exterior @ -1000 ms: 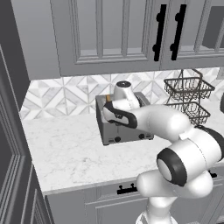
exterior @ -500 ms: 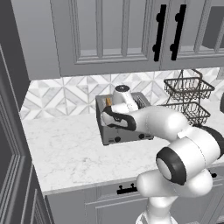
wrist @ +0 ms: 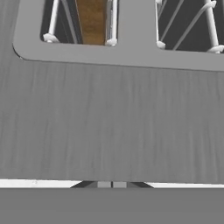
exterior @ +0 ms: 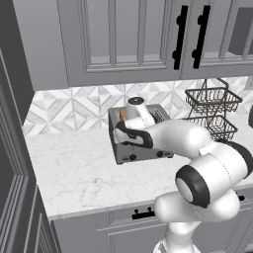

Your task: Start the toaster. Once the lever pops up, take the bread to the plate on the dining counter.

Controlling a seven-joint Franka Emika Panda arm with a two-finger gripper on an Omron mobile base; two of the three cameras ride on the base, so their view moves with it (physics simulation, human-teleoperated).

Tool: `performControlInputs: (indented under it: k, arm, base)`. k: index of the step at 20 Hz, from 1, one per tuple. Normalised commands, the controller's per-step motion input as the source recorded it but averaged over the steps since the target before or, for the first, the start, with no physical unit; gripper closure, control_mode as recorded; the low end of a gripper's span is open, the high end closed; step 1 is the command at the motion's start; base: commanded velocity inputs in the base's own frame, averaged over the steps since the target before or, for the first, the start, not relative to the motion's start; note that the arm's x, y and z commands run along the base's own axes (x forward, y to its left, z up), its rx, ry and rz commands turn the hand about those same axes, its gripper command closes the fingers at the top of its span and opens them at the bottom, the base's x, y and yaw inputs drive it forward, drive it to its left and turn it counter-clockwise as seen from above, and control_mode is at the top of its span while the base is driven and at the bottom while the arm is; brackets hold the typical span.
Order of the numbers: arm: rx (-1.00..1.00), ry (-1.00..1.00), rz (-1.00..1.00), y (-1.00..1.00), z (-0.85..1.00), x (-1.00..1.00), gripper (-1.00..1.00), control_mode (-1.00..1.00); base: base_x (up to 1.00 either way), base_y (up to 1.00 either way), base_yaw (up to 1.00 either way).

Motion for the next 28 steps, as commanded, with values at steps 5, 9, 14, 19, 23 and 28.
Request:
performControlInputs:
  k: [5,9,14,19,23,28]
  arm:
    - [-0.06,0.25,-0.01,-0.12,-1.0,-0.06,1.0,-1.0]
    - [-0.15,0.23,-0.05,0.0,-1.0,-0.23,1.0,-1.0]
    - [-0.16,0.14,-0.05,0.0,-1.0,-0.47,1.0,-1.0]
    - [-0.06,0.0,-0.04,-0.11,-1.0,-0.59,1.0,-1.0]
    - [0.09,-0.24,-0.01,-0.34,-0.6,-0.59,1.0,-1.0]
    - [0.28,-0.4,0.0,-0.25,0.65,-0.55,1.0,-1.0]
  base:
    - [0.0,0.0,0.0]
    - [0.0,0.0,0.0]
    - [0.0,0.0,0.0]
    - [0.0,0.0,0.0]
    - [0.0,0.0,0.0]
    - [0.0,0.0,0.0]
